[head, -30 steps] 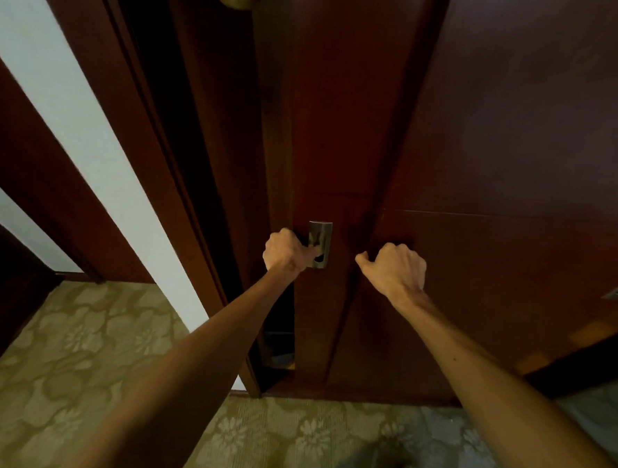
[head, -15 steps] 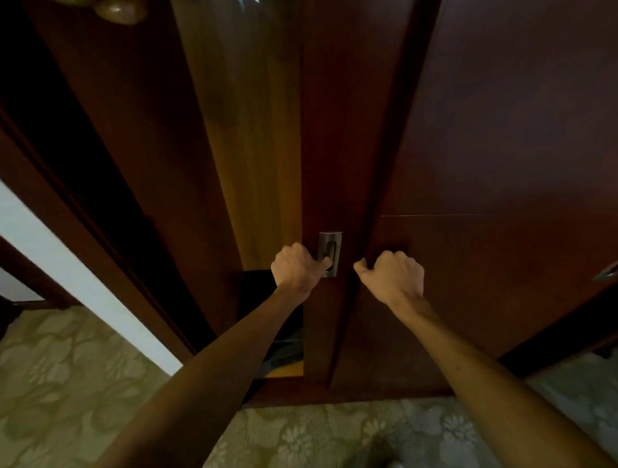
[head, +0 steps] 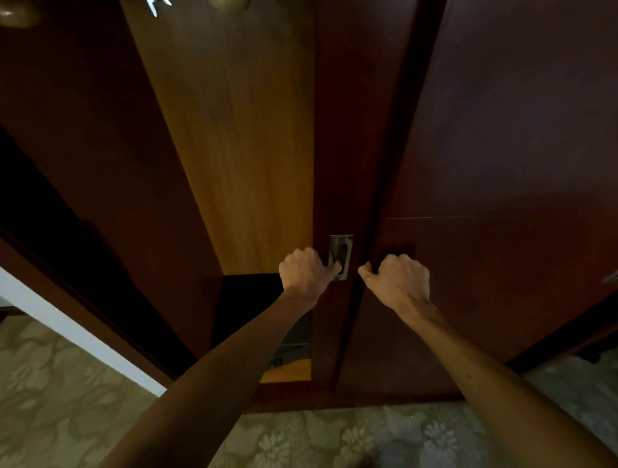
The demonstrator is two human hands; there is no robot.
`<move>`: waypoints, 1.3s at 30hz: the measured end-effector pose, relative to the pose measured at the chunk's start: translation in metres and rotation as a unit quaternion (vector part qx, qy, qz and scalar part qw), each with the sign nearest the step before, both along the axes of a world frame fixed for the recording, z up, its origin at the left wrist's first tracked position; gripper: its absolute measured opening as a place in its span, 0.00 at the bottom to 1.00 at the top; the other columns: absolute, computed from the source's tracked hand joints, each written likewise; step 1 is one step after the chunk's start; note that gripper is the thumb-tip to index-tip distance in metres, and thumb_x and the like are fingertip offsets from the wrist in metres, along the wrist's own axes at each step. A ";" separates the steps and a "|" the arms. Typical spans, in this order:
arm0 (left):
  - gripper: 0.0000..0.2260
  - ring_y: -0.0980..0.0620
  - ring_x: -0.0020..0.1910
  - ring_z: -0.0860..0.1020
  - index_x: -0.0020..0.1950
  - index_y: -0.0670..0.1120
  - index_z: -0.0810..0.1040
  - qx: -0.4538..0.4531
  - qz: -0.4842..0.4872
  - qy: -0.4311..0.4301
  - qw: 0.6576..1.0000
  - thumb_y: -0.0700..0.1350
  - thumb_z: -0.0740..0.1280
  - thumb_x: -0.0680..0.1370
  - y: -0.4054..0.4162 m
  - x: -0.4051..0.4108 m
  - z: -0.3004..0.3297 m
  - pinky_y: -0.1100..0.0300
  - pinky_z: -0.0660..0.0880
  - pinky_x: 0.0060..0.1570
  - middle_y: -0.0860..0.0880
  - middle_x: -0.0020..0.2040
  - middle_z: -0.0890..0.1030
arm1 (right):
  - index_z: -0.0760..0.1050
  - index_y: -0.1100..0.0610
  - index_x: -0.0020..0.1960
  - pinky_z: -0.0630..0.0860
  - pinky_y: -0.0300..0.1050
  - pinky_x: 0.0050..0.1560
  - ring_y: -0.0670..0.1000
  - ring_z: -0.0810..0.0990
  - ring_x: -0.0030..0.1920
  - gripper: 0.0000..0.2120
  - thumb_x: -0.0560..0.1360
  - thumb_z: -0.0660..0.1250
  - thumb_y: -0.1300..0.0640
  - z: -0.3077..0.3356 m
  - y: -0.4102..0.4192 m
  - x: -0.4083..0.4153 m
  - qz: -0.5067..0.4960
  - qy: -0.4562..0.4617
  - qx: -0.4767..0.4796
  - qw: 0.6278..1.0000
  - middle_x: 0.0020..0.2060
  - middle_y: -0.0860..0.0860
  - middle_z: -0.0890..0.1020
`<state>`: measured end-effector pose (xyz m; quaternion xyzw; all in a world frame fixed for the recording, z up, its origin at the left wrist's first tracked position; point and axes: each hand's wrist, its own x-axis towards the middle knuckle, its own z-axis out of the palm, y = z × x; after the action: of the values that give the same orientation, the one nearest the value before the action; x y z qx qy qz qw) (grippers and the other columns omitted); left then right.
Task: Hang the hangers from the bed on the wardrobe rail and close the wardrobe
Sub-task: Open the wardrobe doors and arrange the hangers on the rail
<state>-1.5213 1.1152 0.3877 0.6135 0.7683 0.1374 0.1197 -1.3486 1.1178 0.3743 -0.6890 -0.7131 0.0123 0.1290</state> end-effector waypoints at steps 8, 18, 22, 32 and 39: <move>0.25 0.52 0.32 0.75 0.32 0.48 0.70 0.002 -0.018 0.004 1.000 0.66 0.67 0.75 0.010 0.056 -0.005 0.58 0.72 0.32 0.52 0.31 0.73 | 0.72 0.54 0.28 0.78 0.44 0.31 0.49 0.75 0.24 0.27 0.79 0.59 0.38 0.003 0.005 0.051 0.021 -0.008 0.000 1.000 0.21 0.47 0.73; 0.15 0.47 0.48 0.80 0.53 0.42 0.77 -0.036 -0.138 0.070 0.987 0.55 0.66 0.81 0.022 0.094 -0.004 0.57 0.75 0.42 0.45 0.49 0.79 | 0.69 0.51 0.28 0.74 0.42 0.30 0.46 0.74 0.24 0.26 0.79 0.59 0.38 0.017 0.004 0.049 0.050 -0.018 -0.001 0.999 0.23 0.47 0.74; 0.10 0.46 0.50 0.80 0.54 0.42 0.78 -0.042 -0.182 0.067 0.980 0.49 0.67 0.81 0.026 0.101 -0.005 0.57 0.75 0.43 0.45 0.49 0.79 | 0.69 0.51 0.30 0.75 0.43 0.31 0.48 0.75 0.26 0.24 0.79 0.60 0.38 0.016 0.005 0.053 0.052 -0.026 -0.004 0.998 0.24 0.46 0.74; 0.07 0.45 0.52 0.80 0.49 0.45 0.76 -0.037 -0.218 0.064 0.973 0.48 0.68 0.79 0.036 0.091 -0.001 0.54 0.77 0.46 0.47 0.48 0.78 | 0.72 0.51 0.31 0.81 0.46 0.35 0.47 0.77 0.28 0.22 0.79 0.61 0.40 0.024 0.001 0.052 0.057 0.005 -0.032 0.998 0.26 0.46 0.75; 0.13 0.47 0.53 0.82 0.64 0.46 0.80 0.098 -0.153 -0.014 0.983 0.46 0.67 0.80 0.047 0.051 0.076 0.50 0.81 0.51 0.46 0.53 0.83 | 0.72 0.51 0.29 0.73 0.43 0.33 0.45 0.76 0.30 0.21 0.79 0.65 0.48 0.099 -0.001 0.020 0.102 0.091 0.009 0.991 0.26 0.45 0.74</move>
<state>-1.4706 1.1621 0.4639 0.7309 0.6462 0.2007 0.0890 -1.3281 1.1166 0.4735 -0.6076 -0.7648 0.0819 0.1978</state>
